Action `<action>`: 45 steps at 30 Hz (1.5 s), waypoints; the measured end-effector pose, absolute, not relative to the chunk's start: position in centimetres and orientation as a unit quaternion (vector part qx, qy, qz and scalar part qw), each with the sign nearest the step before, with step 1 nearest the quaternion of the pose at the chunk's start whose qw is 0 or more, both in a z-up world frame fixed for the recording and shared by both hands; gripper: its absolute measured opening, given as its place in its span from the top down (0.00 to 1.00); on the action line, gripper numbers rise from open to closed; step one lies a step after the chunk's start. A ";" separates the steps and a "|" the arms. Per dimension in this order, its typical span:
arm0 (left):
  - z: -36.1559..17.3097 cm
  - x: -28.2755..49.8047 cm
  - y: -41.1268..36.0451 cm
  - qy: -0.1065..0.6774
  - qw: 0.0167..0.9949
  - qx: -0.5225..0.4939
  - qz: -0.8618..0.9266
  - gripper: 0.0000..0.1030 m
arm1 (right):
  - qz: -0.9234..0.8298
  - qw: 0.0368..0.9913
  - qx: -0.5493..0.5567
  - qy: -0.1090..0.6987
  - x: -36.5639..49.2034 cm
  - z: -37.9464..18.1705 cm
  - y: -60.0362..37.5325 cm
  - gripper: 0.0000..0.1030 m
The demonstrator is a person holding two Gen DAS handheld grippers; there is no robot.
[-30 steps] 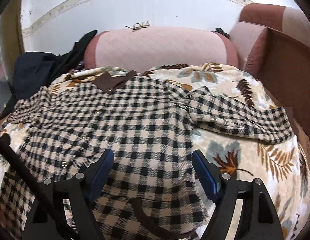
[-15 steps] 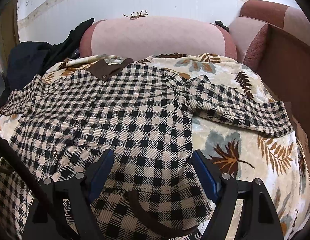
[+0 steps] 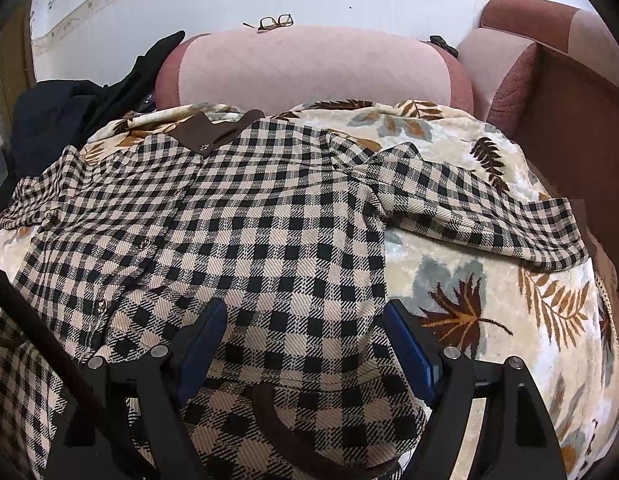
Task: Fold large clothes
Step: 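Hover both grippers over the checked shirt's front, positioning near the hem, then grasp the brown cuff of a sleeve with the right gripper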
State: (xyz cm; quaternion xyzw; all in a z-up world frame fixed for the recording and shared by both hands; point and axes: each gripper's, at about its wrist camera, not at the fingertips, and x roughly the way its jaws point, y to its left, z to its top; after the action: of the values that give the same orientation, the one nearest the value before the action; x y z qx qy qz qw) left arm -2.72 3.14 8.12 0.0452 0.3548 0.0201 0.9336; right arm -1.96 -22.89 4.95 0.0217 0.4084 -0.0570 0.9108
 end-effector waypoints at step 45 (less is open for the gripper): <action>4.3 -1.1 2.4 0.458 0.888 0.033 -0.030 0.11 | -0.077 0.893 0.036 0.442 -0.6 3.0 -24.7 0.19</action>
State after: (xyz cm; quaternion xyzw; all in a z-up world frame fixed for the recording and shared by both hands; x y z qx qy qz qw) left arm -1.09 2.37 4.29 0.0325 0.4583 -0.0300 0.8877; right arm -0.65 -24.66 2.98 0.0363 0.4420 -0.0773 0.8929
